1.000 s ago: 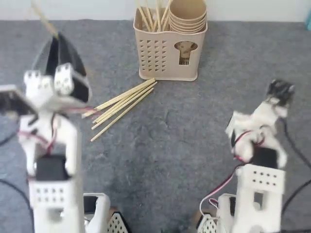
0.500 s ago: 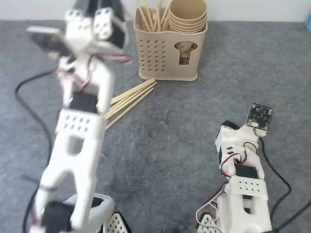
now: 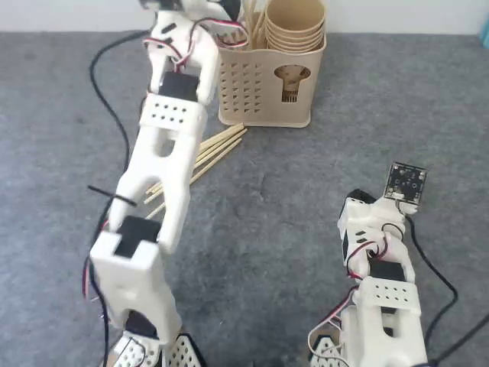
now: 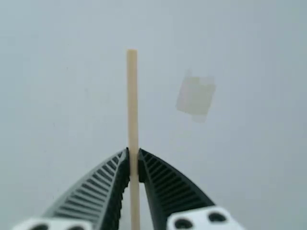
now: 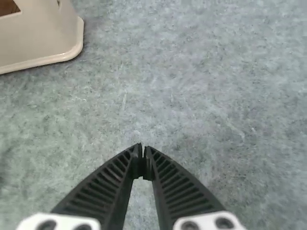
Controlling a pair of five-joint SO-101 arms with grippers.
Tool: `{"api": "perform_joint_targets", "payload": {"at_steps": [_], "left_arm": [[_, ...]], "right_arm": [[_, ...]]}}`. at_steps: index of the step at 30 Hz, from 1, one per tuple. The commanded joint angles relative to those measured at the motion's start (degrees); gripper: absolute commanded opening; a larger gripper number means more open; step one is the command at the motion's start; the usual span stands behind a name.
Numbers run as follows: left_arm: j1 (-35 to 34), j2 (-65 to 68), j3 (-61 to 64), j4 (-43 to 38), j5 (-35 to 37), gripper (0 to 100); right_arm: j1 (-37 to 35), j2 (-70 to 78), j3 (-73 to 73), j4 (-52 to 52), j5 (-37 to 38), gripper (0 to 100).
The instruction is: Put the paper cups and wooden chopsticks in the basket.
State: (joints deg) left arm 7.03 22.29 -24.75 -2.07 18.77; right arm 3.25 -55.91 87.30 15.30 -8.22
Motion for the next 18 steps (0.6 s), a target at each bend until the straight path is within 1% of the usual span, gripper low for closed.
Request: {"api": "perform_joint_targets", "payload": {"at_steps": [1, 4, 6, 9, 11, 13, 15, 17, 18], "left_arm": [[-1.67, 2.02, -6.29, 1.67, -0.18, 1], [-3.08, 2.55, -6.29, 3.43, -0.18, 1], [-3.43, 2.73, -6.29, 7.03, -0.18, 1], [-3.16, 2.37, -6.46, 14.51, -0.26, 1], [-2.55, 2.29, -6.55, 17.41, -2.81, 3], [-2.29, 2.29, -6.55, 18.99, -6.68, 9], [-2.46, 2.11, -6.55, 21.89, -8.97, 19], [-2.55, 0.7, -6.64, 26.73, -10.11, 27], [-2.99, -0.53, -6.64, 29.89, -10.02, 30]], "right_arm": [[-0.13, -1.8, -0.53, -1.36, 1.49, 0.8], [-0.13, -1.8, -0.7, -1.36, 1.58, 0.8], [-0.13, -1.8, -0.79, -1.45, 1.58, 0.8], [-0.13, -1.8, -0.88, -1.45, 1.67, 0.8], [-0.13, -1.8, -0.88, -1.45, 1.67, 0.8], [-0.13, -1.8, -0.88, -1.45, 1.67, 0.8], [-0.13, -1.71, -0.79, -1.45, 1.67, 0.8], [-0.13, -1.71, -0.7, -1.45, 1.67, 0.8], [-0.13, -1.71, -0.7, -1.45, 1.67, 0.8]]}}
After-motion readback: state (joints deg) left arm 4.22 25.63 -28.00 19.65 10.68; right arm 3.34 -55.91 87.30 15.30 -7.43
